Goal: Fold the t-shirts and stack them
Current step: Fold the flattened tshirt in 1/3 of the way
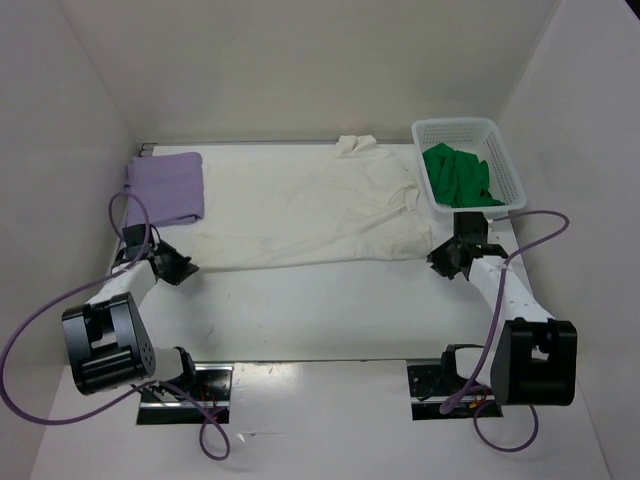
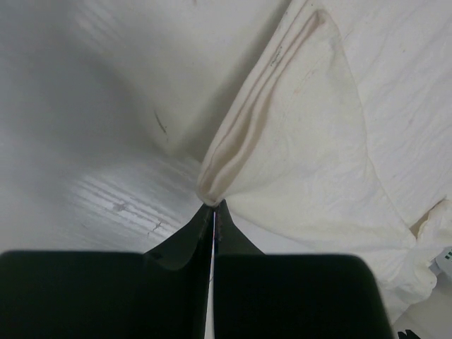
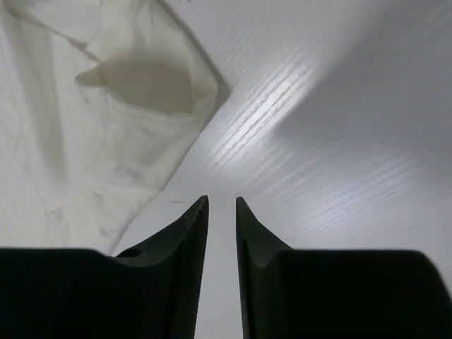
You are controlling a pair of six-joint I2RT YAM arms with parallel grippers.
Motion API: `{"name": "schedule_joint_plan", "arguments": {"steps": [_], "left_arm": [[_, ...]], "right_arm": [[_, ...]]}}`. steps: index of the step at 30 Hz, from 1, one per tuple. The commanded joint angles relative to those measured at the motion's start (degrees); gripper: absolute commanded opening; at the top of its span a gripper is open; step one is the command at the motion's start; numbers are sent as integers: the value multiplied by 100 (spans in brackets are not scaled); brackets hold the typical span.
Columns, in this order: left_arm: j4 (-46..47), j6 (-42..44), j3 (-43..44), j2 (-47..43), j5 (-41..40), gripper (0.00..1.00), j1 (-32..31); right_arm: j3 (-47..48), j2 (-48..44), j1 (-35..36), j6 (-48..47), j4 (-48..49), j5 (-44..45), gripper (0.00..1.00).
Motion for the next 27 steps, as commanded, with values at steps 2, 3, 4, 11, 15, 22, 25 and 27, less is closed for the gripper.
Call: {"name": "schedule_joint_plan", "arguments": {"steps": [2,3,4,11,15,22,25,27], "left_arm": [[-141,105,-226,-196,-46,0,62],[-141,105,-139,-117,7,0,62],[-141,105,-77,23,8,0,62],[-19,157,-59,25,192,0,62],[34,157,-59,77,307,0,62],[-18,210,-59,138,360,0,62],[-18,210,-59,139,360,0,62],[-18,210,-59,87,360,0,62]], "right_arm": [[309,691,11,-186,308,325,37],[379,842,-42,-256,440,386,40],[467,992,-42,-405,572,387,45],[538,1635,-42,-521,1039,449,52],[591,1696,-42,-521,1223,449,52],[607,1616,-42,-521,1276,572,46],[793,1862,-42,-521,1276,624,46],[968,1933,-42,-521,1338,677,46]]}}
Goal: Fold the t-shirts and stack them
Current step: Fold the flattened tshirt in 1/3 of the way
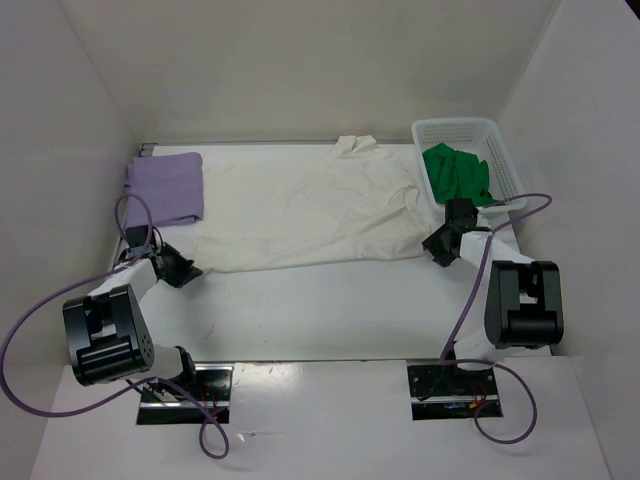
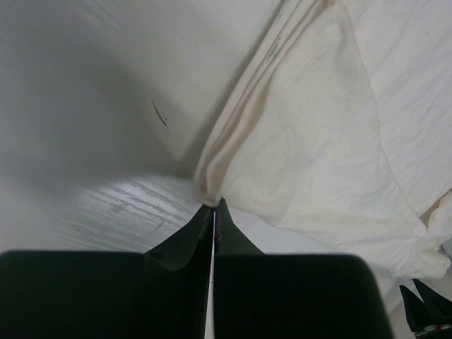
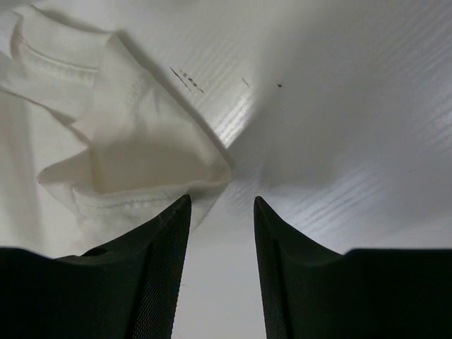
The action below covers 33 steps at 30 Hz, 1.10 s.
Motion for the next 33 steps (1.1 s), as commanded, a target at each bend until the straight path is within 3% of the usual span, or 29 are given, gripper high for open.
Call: {"name": "schedule_joint_plan", "arguments": {"steps": [1,3,8,14,18,23,28,33], "left_arm": [[10,90,75,-14,134,0,23],[10,90,22,-14,134,0,23],[63,90,75,-14,134,0,23],[63,90,75,-14,82,0,23],[63,90,75,-14,82,0,23],[-138,151,75,-14,21,0,23],[-543,152,127,-233,-16,0,111],[-921,-41,57,-304,407,0,251]], "right_arm": [[405,113,-40,-44,339,349,46],[457,314,-40,-44,339,428,46],[641,789,12,8,269,306,26],[519,667,13,8,269,253,24],[291,614,66,61,208,122,1],[88,149,66,114,-143,121,0],[-544,-1132,-716,9,-801,-546,0],[-492,-1575,-629,342,-1453,-741,0]]}}
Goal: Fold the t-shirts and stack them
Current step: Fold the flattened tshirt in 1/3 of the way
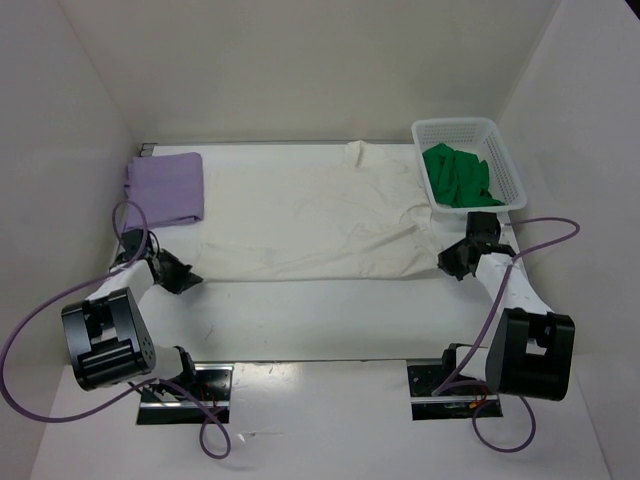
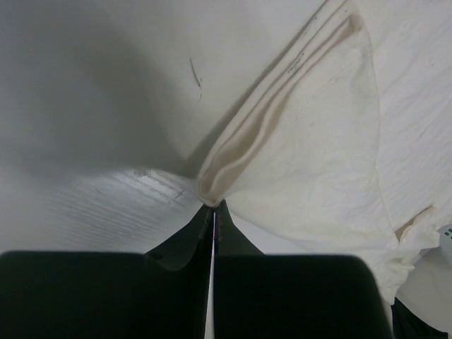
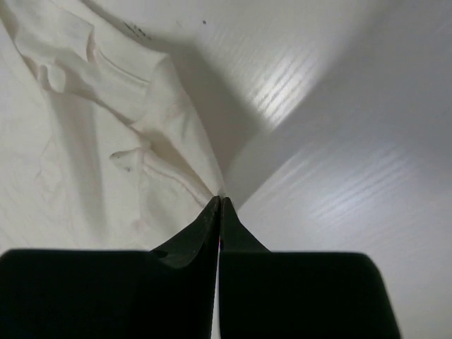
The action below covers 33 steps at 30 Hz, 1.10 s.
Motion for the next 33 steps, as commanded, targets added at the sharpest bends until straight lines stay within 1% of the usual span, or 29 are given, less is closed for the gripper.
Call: {"name": "schedule_joint_plan", "arguments": {"steps": [1,5,6,7,8,9,10,11,12,13,14,15,16,17,18,19,20,21,22,23,24,26,27,29,30,33], "left_arm": [[-569,-51,55,-199,245,0,113],[-773,-305,-6,-576,245,0,114],[-825,-384,-7,-647,245,0,114],[-825,-385,-68,-700,245,5,114],[-826,-385,-68,-700,245,13,114],[-826,-385,-68,-700,245,25,166],[-826,-385,-68,-700,245,38,167],[-765,-263,106,-700,184,60,167],[-764,-262,212,-700,131,68,167],[-764,-175,309,-700,79,75,167],[-764,-61,423,-648,78,85,167],[-616,-7,589,-648,78,91,167],[-554,-7,669,-509,130,94,167],[-492,63,748,-507,131,97,27],[-326,133,897,-359,131,100,-78],[-255,134,968,-305,270,100,-184],[33,230,969,-244,446,97,-429],[166,292,1021,-183,595,90,-579],[272,292,1083,-69,658,65,-755],[421,292,1083,-68,658,52,-939],[475,292,1179,2,580,42,-1315],[545,292,1294,55,404,26,-1634],[624,292,1355,116,403,25,-1896],[747,292,1356,257,342,25,-2091],[748,292,1295,362,342,25,-2258],[958,292,1233,503,403,28,-2540]], "right_arm": [[87,-178,40,213,-762,-183,0],[141,-397,40,336,-1072,-183,0],[141,-398,40,337,-1133,-183,11],[201,-468,40,337,-1133,-183,21],[272,-521,40,337,-1133,-183,30],[333,-521,40,258,-1186,-244,37],[508,-521,40,205,-1186,-245,42],[658,-573,92,127,-1186,-245,43],[824,-574,154,-48,-1186,-105,43],[1183,-513,267,-154,-1238,-52,43],[1343,-391,269,-286,-1126,-51,43],[1493,-276,364,-435,-1020,-312,39],[1764,-136,513,-689,-810,-454,26],[1897,257,680,-796,-704,-534,19],[2246,522,908,-1015,-625,-535,13],[2467,821,1415,-1112,-624,-456,1],[2705,1459,1655,-1227,-624,-455,0],[2951,1770,1875,-1349,-624,-455,0],[3405,2060,2095,-1542,-624,-516,0],[3619,2341,2445,-1596,-624,-430,0],[3934,2814,2579,-1658,-624,-377,0],[4182,3239,2729,-1773,-562,-437,11],[4392,3441,2799,-1842,-562,-438,12],[4552,3907,2852,-1931,-562,-438,18],[4753,4170,2905,-2000,-562,-377,26],[5026,4426,3019,-2063,-562,-87,40]]}}
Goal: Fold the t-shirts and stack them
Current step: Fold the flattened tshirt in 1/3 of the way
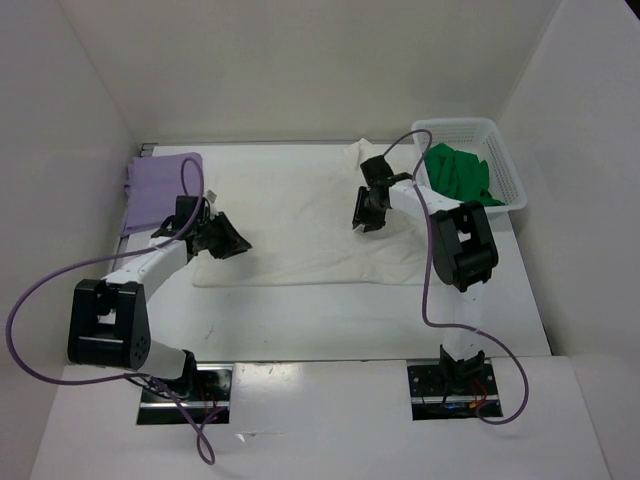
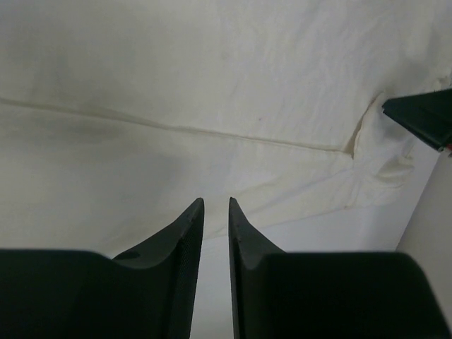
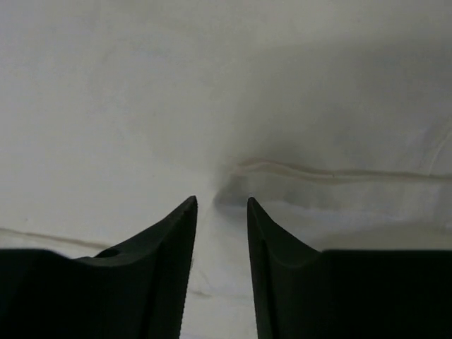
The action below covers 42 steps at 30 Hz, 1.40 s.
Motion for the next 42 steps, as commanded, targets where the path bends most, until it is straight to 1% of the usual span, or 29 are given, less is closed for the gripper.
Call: {"name": "schedule_joint_plan", "arguments": {"steps": [1,4,9,10,11,12,16,18,19,20,22,23,27,30,34,37,42], "left_arm": [[364,56,-24,163,-18,28,-363],[426,-6,-95,163,-71,28,-504],[487,-6,-288,163,-72,28,-505],[487,-6,-288,163,-133,28,-505],[487,-58,-288,163,-133,28,-505],[487,-58,-288,163,-133,29,-505],[549,-111,-350,163,-133,29,-505],[549,-111,-403,215,-133,30,-505],[601,-111,-403,215,-133,30,-505],[601,-111,-403,215,-133,30,-505],[601,-111,-403,268,-186,30,-505],[601,-111,-403,268,-186,30,-505],[601,-111,-455,268,-186,30,-505],[601,-111,-455,268,-133,30,-505],[601,-111,-455,154,-133,30,-505],[601,-111,-455,102,-195,30,-505],[549,-173,-455,-92,-475,30,-505]], "right_arm": [[555,204,69,-279,-39,399,42],[626,258,69,-279,-40,627,49],[626,372,69,-279,-233,760,49],[626,372,130,-279,-234,812,43],[626,372,130,-279,-294,812,41],[626,372,130,-279,-295,812,41],[626,424,262,-279,-496,751,41],[696,486,324,-279,-611,751,43],[696,486,385,-279,-611,812,41],[696,486,385,-279,-611,812,34],[748,547,385,-279,-611,812,25],[810,548,385,-218,-611,812,19],[881,469,385,-165,-621,953,7],[942,276,438,-103,-551,1067,5],[942,-58,438,-103,-418,1242,5],[828,-111,438,-103,-146,1103,5],[775,-59,552,-103,-146,1014,5]]}}
